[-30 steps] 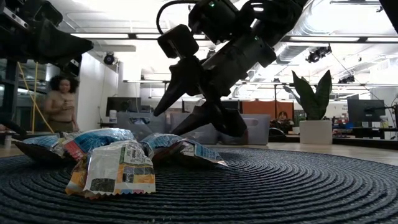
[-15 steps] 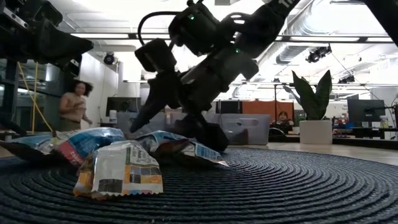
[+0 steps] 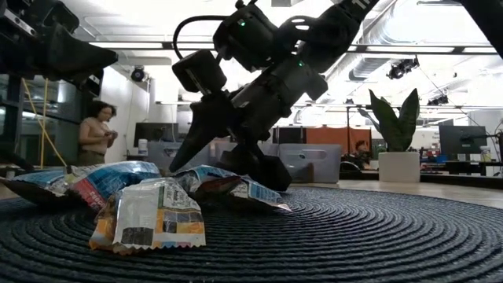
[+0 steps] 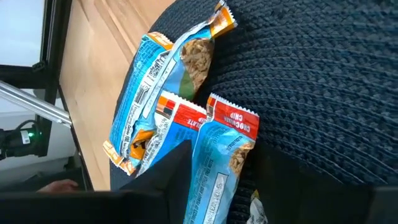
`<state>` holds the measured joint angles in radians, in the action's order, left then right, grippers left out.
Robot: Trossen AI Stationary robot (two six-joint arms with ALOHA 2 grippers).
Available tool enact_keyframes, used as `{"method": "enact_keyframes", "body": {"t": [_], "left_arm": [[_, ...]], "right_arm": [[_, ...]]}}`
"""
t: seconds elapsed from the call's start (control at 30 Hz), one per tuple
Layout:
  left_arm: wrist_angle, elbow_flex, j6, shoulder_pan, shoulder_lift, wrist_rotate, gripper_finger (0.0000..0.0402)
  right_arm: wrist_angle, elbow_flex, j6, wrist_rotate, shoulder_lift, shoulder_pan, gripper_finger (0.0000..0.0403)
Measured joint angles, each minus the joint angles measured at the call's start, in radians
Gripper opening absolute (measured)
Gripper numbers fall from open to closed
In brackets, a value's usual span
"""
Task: Pick and place Granola Bars by type
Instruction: Put the red granola bar into the right black bin
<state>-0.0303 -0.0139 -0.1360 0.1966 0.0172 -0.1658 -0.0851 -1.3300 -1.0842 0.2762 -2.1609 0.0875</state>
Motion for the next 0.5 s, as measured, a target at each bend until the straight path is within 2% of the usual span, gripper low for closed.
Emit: {"method": "enact_keyframes", "body": {"t": [0.3,0.5], "left_arm": [[0.0,0.0,0.0,0.0,0.0,0.0,0.0001],[0.0,0.0,0.0,0.0,0.0,0.0,0.0001]], "right_arm": [[-0.002,0.001,0.019,0.006,0.0,0.0,0.0072],[-0.018,0.002,0.024,0.005,0.0,0.0,0.0052]]}}
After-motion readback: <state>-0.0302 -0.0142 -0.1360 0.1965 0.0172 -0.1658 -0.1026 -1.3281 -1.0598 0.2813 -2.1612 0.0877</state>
